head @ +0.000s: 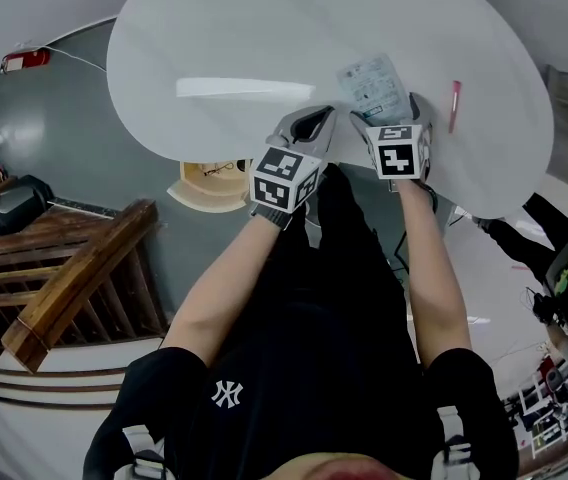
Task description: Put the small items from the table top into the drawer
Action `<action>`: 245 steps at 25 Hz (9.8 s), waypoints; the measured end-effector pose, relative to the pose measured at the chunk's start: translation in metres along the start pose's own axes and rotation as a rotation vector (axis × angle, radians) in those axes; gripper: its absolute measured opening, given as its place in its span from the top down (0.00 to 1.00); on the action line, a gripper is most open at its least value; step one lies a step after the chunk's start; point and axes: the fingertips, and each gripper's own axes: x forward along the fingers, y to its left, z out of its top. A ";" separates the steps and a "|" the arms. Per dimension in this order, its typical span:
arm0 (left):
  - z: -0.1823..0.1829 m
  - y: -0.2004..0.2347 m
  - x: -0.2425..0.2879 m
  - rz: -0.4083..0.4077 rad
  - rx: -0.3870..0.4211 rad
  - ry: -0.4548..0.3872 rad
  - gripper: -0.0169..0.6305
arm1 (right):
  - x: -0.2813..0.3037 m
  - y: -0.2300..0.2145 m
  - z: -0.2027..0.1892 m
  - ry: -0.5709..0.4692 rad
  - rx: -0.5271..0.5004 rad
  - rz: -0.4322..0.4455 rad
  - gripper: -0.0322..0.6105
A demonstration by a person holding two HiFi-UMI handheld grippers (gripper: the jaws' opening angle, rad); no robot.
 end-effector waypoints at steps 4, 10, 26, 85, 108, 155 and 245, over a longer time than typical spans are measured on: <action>0.001 0.003 -0.001 -0.005 -0.005 0.003 0.97 | -0.001 0.002 -0.001 0.043 -0.014 0.009 0.09; 0.001 0.003 -0.003 -0.008 -0.010 -0.004 0.97 | -0.004 0.010 -0.002 0.069 -0.017 0.016 0.26; 0.001 0.003 -0.032 -0.002 -0.016 -0.049 0.97 | -0.026 0.027 0.004 -0.088 0.088 0.023 0.67; -0.094 0.123 -0.289 0.289 -0.154 -0.252 0.97 | -0.072 0.367 0.039 -0.233 -0.264 0.324 0.68; -0.159 0.166 -0.328 0.396 -0.259 -0.250 0.97 | -0.027 0.461 -0.020 -0.102 -0.546 0.486 0.68; -0.172 0.200 -0.315 0.390 -0.263 -0.237 0.97 | 0.041 0.468 -0.053 0.087 -0.612 0.496 0.75; 0.022 -0.134 0.047 -0.266 0.164 -0.018 0.97 | -0.119 -0.070 -0.044 -0.239 0.300 -0.118 0.75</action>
